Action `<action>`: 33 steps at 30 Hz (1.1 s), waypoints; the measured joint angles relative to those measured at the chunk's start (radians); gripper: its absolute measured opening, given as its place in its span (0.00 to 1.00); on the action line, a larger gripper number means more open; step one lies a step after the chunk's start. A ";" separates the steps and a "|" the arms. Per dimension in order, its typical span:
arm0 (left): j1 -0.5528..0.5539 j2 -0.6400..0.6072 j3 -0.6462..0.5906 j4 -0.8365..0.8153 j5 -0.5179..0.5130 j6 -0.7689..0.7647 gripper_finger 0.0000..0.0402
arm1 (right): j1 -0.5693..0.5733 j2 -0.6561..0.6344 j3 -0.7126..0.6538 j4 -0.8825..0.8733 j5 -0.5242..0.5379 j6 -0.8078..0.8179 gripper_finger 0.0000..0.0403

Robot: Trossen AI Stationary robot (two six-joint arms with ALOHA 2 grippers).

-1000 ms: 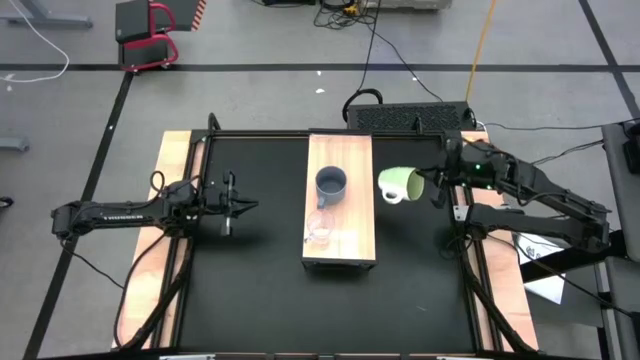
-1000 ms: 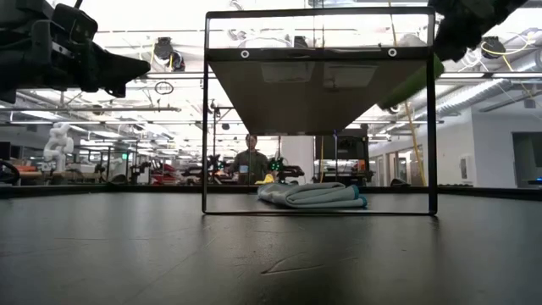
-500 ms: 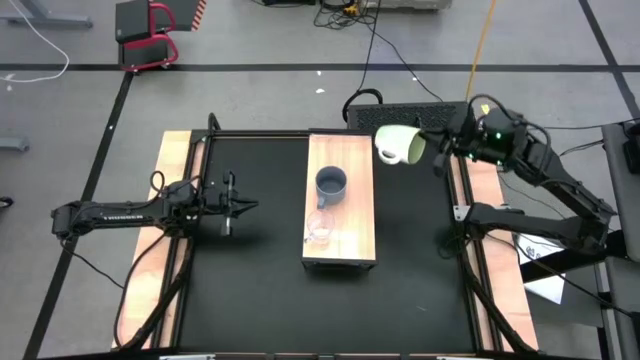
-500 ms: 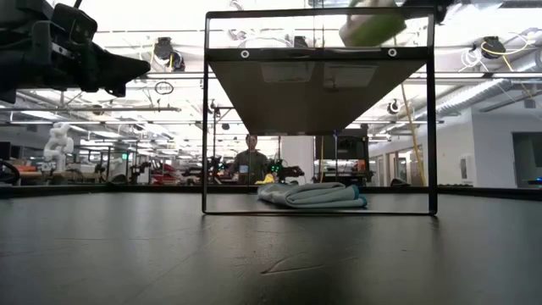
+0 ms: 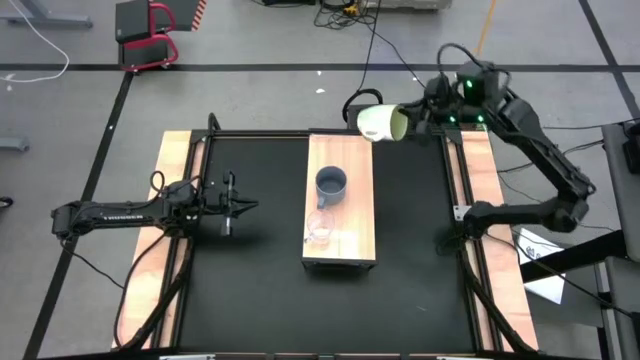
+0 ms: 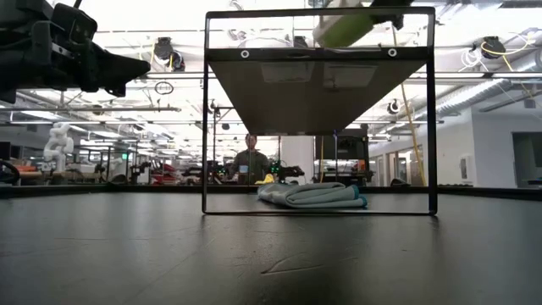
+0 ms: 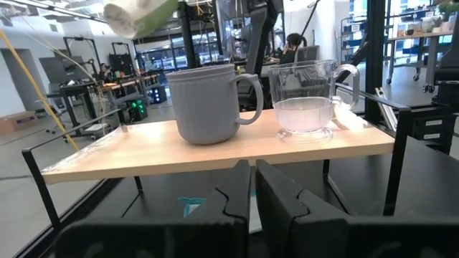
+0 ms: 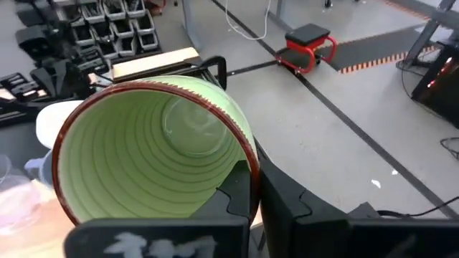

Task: Stack small to large cups/mugs on shelf
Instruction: Put the green mug on the shelf

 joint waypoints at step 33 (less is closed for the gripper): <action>0.000 0.000 0.000 -0.008 -0.010 0.013 0.06 | -0.036 0.606 0.678 -0.487 -0.048 -0.154 0.01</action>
